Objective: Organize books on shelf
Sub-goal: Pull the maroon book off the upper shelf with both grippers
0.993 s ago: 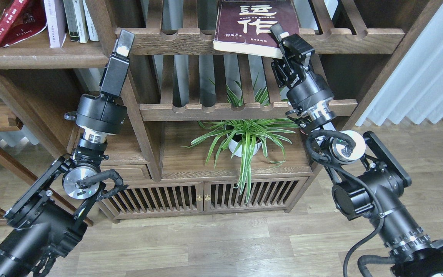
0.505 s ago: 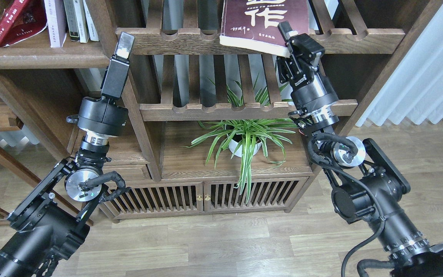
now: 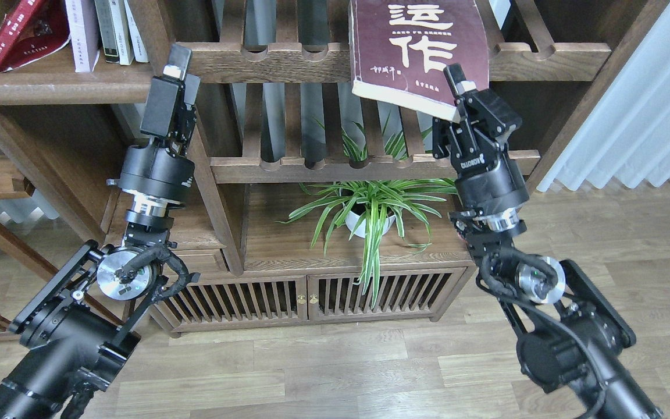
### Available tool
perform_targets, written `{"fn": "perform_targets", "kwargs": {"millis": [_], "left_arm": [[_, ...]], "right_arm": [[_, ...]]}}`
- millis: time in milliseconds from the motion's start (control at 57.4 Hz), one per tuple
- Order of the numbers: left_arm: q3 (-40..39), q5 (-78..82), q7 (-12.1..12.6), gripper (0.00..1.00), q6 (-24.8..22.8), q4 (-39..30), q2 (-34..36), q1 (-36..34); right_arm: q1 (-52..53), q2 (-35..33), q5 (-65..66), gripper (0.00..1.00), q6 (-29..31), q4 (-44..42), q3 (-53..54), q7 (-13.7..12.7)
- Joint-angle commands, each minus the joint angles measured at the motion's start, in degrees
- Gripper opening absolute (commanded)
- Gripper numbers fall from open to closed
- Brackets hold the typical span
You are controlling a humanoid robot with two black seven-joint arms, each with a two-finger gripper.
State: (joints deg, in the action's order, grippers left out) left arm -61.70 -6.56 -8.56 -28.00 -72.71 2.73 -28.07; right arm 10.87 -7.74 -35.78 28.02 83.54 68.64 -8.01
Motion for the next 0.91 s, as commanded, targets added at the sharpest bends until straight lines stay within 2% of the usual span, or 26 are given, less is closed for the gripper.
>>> {"fn": "perform_targets", "kwargs": {"millis": [0,52,122,314,540,889], "left_arm": [[0.1,-5.8,8.1,1.0,0.0,-0.2,0.2,-0.1],[0.1,-7.1,9.7,0.99,0.0,-0.5,0.3,-0.1],[0.4,-8.0,10.2,0.99,0.0,-0.6,0.7,-0.2],[2.9,-11.9,10.3,0.99,0.0,-3.1,1.2,-0.3],[6.8,-18.1,10.2,0.99,0.0,-6.1,4.8,0.0],[9.8,-20.6,10.3,0.99,0.0,-6.3,7.7,-0.1]], "right_arm": [[-2.0,-0.2,0.0,0.04,0.0,2.8,-1.4,0.0],[-2.7,-0.3,0.0,0.04,0.0,3.6,-2.5,0.0],[-3.0,-0.4,0.1,0.04,0.0,4.1,-4.0,0.0],[-3.0,-2.3,0.3,0.04,0.0,4.7,-10.8,0.1],[-3.0,-1.7,0.8,0.04,0.0,4.8,-11.5,0.1],[-2.4,-1.8,1.4,0.05,0.0,4.7,-14.2,0.1]]}}
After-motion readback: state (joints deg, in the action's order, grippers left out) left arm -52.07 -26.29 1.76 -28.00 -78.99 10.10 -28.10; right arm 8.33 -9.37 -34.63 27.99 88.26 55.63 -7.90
